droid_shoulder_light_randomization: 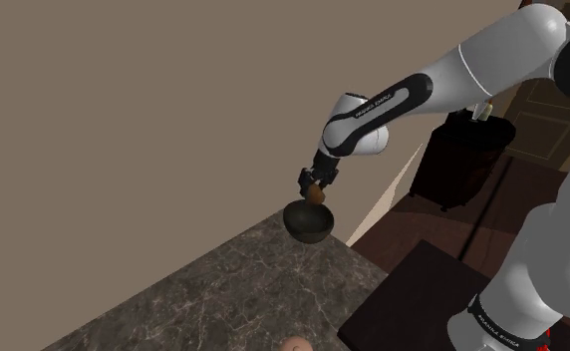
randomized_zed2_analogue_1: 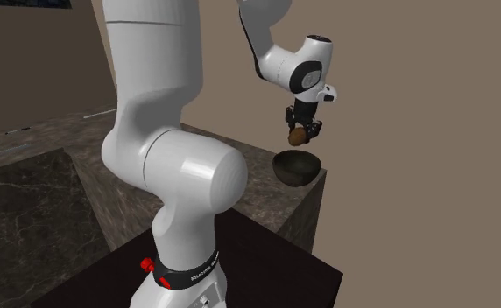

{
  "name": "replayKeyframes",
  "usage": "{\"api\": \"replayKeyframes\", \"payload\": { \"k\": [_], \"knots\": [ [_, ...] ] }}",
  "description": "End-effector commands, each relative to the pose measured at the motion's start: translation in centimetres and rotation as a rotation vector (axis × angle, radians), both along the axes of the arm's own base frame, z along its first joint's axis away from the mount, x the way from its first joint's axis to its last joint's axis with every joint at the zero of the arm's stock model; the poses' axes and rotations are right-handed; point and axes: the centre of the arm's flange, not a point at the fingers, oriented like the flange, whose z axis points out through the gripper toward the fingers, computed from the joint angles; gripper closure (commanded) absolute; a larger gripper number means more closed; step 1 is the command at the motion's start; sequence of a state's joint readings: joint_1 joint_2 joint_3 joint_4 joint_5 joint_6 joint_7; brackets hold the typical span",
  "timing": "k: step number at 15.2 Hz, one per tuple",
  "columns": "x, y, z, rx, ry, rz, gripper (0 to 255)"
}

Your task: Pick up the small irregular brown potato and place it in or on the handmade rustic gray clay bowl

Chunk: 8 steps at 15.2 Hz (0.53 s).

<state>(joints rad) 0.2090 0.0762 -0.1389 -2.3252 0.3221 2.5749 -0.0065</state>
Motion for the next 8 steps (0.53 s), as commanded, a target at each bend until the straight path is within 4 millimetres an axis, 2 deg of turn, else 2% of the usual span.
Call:
{"api": "replayKeyframes", "payload": {
  "k": [1,8],
  "knots": [
    [0.5,-0.5,-1.0,0.0,0.0,0.001,255],
    [0.5,-0.5,-4.7,0.0,0.0,0.001,255]
  ]
}}
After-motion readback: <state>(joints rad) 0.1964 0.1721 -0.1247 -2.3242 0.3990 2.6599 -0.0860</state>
